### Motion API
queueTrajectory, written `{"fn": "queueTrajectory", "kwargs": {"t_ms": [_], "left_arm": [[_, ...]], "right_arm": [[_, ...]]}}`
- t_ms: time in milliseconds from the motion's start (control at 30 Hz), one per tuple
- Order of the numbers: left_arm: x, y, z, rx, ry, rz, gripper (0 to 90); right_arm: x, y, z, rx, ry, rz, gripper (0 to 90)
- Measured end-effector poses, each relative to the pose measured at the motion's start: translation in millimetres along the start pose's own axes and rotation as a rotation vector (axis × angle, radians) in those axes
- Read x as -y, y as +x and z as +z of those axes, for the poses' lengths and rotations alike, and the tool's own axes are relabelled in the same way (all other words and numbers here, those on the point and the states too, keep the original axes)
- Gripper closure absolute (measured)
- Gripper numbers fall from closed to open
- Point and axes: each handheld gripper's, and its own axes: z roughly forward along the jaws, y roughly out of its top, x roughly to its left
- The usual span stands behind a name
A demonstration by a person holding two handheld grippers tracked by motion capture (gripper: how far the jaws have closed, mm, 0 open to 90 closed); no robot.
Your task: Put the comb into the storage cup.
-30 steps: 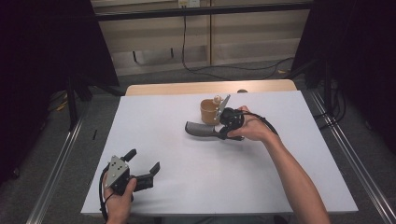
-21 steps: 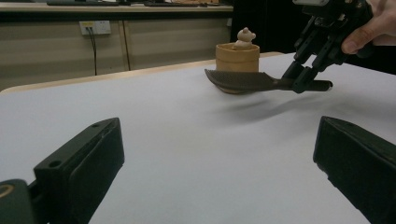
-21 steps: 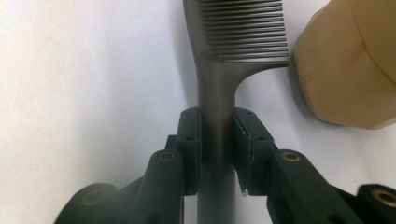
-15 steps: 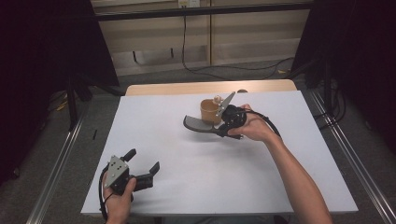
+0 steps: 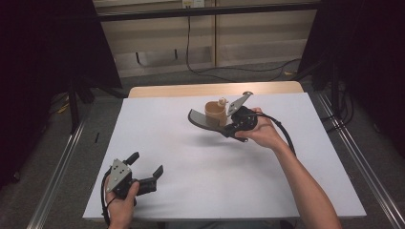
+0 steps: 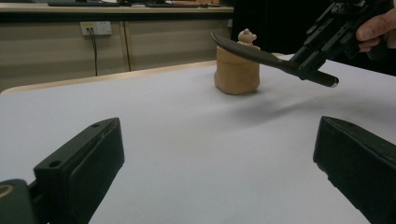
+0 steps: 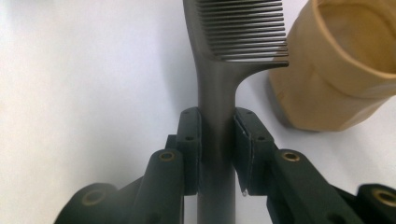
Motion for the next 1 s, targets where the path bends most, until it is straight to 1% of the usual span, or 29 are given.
{"fn": "queueTrajectory", "kwargs": {"t_ms": [33,233,267,333,467,500,533,600,700,767,867,967,1000], "left_arm": [[-0.1,0.1,-0.4,0.002,-0.001,0.001,2.1],[-0.8,0.6,-0.7,0.005,-0.003,0.004,2.1],[-0.8,0.6,-0.8,0.005,-0.003,0.004,2.1],[-1.0,0.5,-1.0,0.004,-0.007,0.001,2.1],[-1.3,0.1,-0.6,0.004,-0.007,-0.001,2.1],[-1.5,-0.2,-0.3,0.007,-0.007,0.005,2.1],[-1.6,-1.0,0.5,0.005,-0.009,0.000,2.1],[-1.9,-1.5,1.4,0.011,-0.006,0.004,2.1],[-2.0,-2.1,1.9,0.014,-0.011,0.005,2.1],[-1.6,-1.3,1.2,0.013,-0.005,0.010,2.1],[-1.5,-0.8,0.6,0.009,-0.011,0.000,2.1],[-1.7,-0.1,-0.4,0.006,-0.015,-0.001,2.1],[-1.5,0.2,-0.7,0.006,-0.012,0.002,2.1]], "right_arm": [[0.2,0.1,-0.8,0.008,-0.012,0.007,73.3],[1.9,0.8,-2.6,0.034,-0.037,0.037,73.3],[2.9,0.0,-3.0,0.034,-0.046,0.056,73.3],[4.5,-0.9,-3.9,0.043,-0.070,0.072,73.3],[5.4,-1.6,-5.4,0.069,-0.078,0.092,73.4],[5.6,-1.9,-5.8,0.071,-0.081,0.095,73.4],[5.7,-2.1,-6.1,0.074,-0.092,0.101,73.3],[6.1,-2.5,-6.5,0.075,-0.111,0.111,73.4],[6.9,-3.2,-6.2,0.086,-0.135,0.121,73.4],[6.3,-1.6,-6.8,0.089,-0.160,0.126,73.3],[5.5,-1.1,-7.0,0.102,-0.170,0.126,73.3],[5.5,-1.0,-8.0,0.111,-0.181,0.131,73.3],[5.7,-0.9,-8.9,0.113,-0.196,0.135,73.4]]}}
